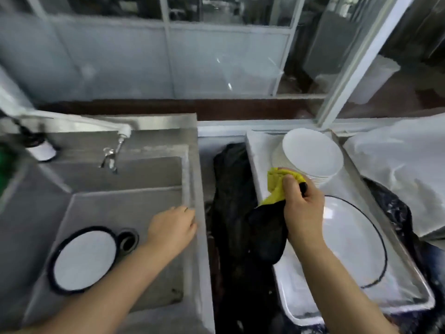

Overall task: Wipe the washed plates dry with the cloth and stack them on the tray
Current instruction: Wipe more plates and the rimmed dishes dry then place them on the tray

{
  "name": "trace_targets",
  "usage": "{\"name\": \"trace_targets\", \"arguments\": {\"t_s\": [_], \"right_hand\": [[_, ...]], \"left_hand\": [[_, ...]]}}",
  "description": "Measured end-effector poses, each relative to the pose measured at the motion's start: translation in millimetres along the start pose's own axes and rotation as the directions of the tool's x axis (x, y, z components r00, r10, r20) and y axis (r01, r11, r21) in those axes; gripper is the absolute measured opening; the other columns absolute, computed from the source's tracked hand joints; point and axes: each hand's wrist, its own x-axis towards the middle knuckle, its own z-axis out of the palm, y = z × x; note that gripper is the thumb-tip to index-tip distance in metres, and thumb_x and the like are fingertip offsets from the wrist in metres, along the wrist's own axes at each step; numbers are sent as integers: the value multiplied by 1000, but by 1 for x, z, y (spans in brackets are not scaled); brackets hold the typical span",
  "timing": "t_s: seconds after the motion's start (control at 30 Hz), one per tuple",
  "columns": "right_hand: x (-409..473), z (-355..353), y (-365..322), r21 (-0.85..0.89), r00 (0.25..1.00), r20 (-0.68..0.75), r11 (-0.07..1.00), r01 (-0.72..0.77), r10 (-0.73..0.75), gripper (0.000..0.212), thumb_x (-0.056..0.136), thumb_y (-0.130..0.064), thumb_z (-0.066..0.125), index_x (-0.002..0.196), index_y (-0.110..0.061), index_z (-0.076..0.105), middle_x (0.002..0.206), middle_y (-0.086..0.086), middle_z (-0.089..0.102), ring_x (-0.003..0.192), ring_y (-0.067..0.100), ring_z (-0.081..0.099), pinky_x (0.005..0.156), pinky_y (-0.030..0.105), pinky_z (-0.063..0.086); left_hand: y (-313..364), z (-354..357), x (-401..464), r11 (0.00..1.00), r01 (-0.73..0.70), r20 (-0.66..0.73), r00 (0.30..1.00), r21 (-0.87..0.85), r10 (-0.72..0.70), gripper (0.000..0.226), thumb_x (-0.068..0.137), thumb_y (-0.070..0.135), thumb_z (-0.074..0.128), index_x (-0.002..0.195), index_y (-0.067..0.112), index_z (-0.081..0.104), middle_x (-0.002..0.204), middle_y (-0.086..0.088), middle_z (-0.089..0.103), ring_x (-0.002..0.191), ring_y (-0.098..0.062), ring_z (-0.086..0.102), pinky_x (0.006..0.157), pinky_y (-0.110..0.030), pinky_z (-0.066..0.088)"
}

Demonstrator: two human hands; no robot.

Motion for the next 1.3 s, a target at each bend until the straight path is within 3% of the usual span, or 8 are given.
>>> {"name": "trace_targets", "arguments": {"t_s": [0.3, 0.47, 0.63, 0.8, 0.87, 1.03, 1.17, 1.3], "right_hand": [[-84, 216, 44, -84, 909, 413, 996, -29, 61, 19, 92, -13, 59, 93, -26, 73, 92, -8, 73, 86, 7, 67, 72, 17, 51], [-135, 317, 94, -214, 881, 445, 974, -71, 162, 20, 90, -14, 62, 92, -32, 72, 94, -9, 71, 87, 6, 66, 69, 15, 50], [-168, 380, 140, -320, 874, 429, 943, -87, 226, 21, 90, -16, 63, 93, -35, 71, 93, -6, 69, 86, 9, 64, 75, 24, 47], [-190, 411, 179, -390, 881, 378, 912, -128, 285, 23, 89, -18, 62, 91, -40, 69, 94, -16, 68, 90, 3, 63, 71, 11, 48], [-195, 416, 189, -402, 889, 342, 903, -154, 304, 24, 89, -16, 63, 91, -39, 69, 94, -18, 68, 89, 2, 64, 71, 8, 47], [-200, 416, 201, -433, 895, 258, 871, -231, 365, 20, 90, -16, 63, 94, -33, 70, 96, -14, 70, 91, 3, 65, 75, 16, 50], [-201, 415, 203, -410, 909, 210, 876, -253, 361, 21, 90, -14, 63, 91, -34, 70, 90, -13, 70, 86, 3, 66, 69, 10, 49], [-200, 415, 202, -408, 916, 185, 876, -257, 355, 22, 90, -14, 63, 91, -35, 69, 90, -9, 70, 85, 3, 65, 69, 10, 49]], "left_hand": [[-232, 52, -91, 917, 389, 200, 909, -90, -366, 23, 94, 37, 44, 76, 22, 45, 70, 6, 47, 65, -14, 46, 51, -30, 26], [-356, 111, -127, 777, 593, 412, 775, -212, -480, 16, 94, 36, 46, 85, 22, 50, 81, 8, 56, 74, -15, 51, 51, -25, 30], [-432, 173, -139, 494, 813, 640, 561, -308, -525, 31, 93, 28, 54, 118, 11, 54, 109, -6, 61, 93, -21, 58, 79, -32, 48], [-462, 231, -139, 377, 862, 699, 500, -340, -512, 35, 93, 30, 52, 127, 20, 54, 118, -5, 61, 101, -25, 56, 79, -29, 40], [-464, 254, -134, 231, 910, 745, 415, -345, -522, 34, 90, 19, 58, 122, 8, 59, 120, -12, 62, 109, -31, 57, 85, -30, 45], [-471, 284, -122, -336, 911, 896, 74, -239, -438, 32, 84, 4, 62, 114, -5, 57, 116, -18, 61, 108, -33, 59, 95, -42, 50], [-471, 297, -124, -559, 795, 938, 32, -233, -345, 39, 85, 12, 69, 118, -4, 56, 114, -16, 60, 95, -28, 59, 88, -36, 50], [-471, 302, -123, -678, 689, 943, 22, -254, -331, 43, 91, 23, 64, 125, -2, 54, 131, -18, 55, 120, -33, 53, 99, -37, 45]]}}
